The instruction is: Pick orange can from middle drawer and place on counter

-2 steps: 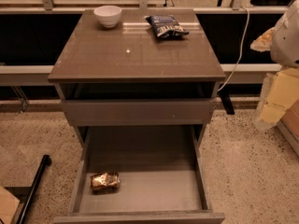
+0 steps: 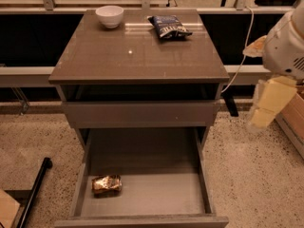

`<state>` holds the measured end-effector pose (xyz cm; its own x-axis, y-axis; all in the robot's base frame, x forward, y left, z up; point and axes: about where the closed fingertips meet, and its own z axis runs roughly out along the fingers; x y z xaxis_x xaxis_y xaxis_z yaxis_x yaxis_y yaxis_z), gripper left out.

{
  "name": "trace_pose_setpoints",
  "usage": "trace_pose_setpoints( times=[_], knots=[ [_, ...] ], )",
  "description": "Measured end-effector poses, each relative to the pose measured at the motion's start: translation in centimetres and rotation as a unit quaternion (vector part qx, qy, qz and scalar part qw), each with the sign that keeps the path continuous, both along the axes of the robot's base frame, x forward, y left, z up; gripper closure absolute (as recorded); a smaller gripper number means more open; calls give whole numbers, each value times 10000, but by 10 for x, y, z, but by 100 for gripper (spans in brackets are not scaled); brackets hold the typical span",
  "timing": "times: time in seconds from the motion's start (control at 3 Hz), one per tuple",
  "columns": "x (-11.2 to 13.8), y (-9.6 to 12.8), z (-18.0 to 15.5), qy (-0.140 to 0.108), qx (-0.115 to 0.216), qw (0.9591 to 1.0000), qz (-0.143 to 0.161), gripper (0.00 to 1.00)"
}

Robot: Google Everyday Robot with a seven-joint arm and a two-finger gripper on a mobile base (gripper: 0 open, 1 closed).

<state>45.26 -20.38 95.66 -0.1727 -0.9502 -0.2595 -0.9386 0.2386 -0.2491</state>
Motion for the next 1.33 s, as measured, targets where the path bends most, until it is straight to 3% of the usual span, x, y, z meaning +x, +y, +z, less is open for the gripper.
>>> trace_pose_setpoints(
  times=[0.33, 0.67, 1.0, 1.33],
  knots=[
    [18, 7, -35, 34, 464, 9989, 48, 0],
    [23, 10, -41, 22, 564, 9984, 54, 0],
    [19, 26, -72, 281, 626, 9973, 270, 0],
    [14, 61, -112, 544, 1099, 9910, 542, 0]
  ],
)
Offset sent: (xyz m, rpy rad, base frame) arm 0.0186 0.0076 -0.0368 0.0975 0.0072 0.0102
